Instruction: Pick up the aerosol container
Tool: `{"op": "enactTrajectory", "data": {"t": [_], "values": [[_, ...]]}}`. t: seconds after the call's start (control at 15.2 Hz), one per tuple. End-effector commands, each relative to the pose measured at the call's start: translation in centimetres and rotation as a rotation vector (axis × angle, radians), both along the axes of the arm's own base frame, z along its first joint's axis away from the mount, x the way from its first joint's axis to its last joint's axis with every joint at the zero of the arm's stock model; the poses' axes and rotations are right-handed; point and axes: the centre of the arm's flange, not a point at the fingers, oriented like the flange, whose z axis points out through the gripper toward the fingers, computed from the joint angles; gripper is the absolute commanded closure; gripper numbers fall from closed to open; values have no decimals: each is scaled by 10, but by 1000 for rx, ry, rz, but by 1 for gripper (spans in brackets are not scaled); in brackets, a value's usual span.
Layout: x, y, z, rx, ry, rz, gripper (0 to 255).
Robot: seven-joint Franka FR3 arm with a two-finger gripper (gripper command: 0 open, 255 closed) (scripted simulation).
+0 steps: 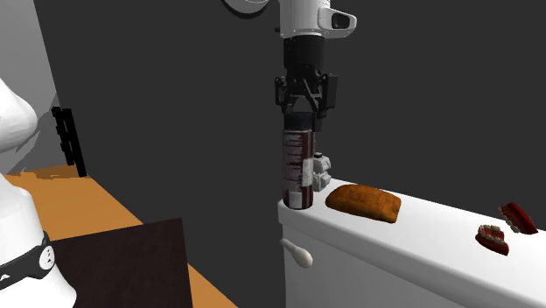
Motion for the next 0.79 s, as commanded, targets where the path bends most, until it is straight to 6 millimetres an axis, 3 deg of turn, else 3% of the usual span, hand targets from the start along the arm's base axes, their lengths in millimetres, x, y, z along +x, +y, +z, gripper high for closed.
{"op": "enactTrajectory", "data": {"t": [0.0,0.4,0.73], "values": [[0,0,-1,0,1,0,255],[1,0,-1,0,1,0,255],[1,0,26,0,1,0,255]]}}
